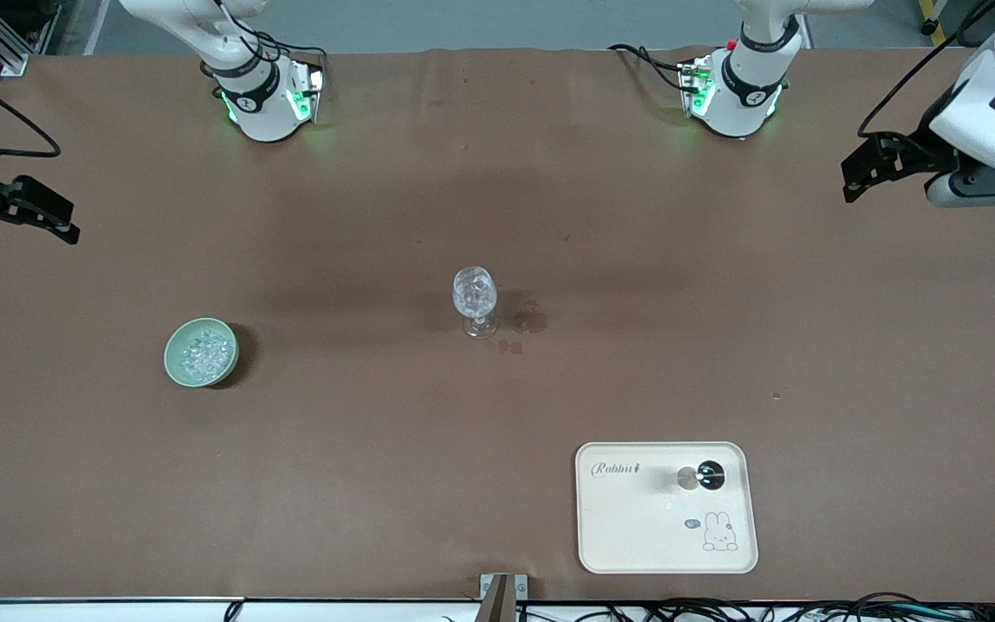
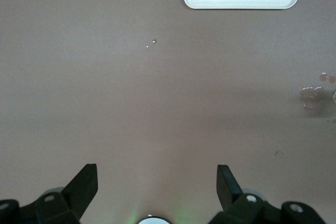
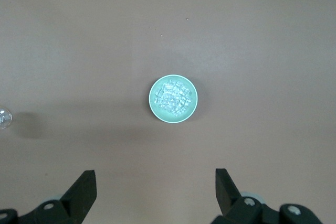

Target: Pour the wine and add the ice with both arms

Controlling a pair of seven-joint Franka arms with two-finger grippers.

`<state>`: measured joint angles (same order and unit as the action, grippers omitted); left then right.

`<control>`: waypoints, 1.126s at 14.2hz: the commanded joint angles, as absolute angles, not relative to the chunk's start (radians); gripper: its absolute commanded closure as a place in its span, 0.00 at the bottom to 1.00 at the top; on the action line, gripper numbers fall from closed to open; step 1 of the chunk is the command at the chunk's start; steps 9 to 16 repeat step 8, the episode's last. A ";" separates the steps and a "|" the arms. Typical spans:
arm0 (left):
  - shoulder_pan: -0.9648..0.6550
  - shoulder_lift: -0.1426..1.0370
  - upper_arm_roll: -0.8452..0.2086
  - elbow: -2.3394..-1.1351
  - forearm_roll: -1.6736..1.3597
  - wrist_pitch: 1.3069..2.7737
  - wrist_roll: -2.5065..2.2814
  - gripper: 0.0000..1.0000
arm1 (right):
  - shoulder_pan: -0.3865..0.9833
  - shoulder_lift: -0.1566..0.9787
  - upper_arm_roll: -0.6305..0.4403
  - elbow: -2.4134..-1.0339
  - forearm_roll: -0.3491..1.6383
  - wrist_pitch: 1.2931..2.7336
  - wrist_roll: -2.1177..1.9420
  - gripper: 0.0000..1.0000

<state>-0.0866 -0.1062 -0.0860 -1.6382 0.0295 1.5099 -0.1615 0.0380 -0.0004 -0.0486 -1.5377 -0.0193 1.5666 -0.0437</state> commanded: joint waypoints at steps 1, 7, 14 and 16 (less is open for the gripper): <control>-0.097 -0.147 -0.072 -1.677 0.017 1.531 -0.144 0.00 | 0.031 -0.014 -0.043 -1.545 -0.017 1.569 -0.043 0.00; -0.097 -0.144 -0.058 -1.671 0.017 1.529 -0.144 0.00 | 0.028 -0.011 -0.044 -1.546 -0.023 1.574 -0.041 0.00; -0.097 -0.144 -0.058 -1.671 0.017 1.529 -0.144 0.00 | 0.029 -0.011 -0.044 -1.546 -0.023 1.574 -0.041 0.00; -0.097 -0.144 -0.058 -1.671 0.017 1.529 -0.144 0.00 | 0.029 -0.011 -0.044 -1.546 -0.023 1.574 -0.041 0.00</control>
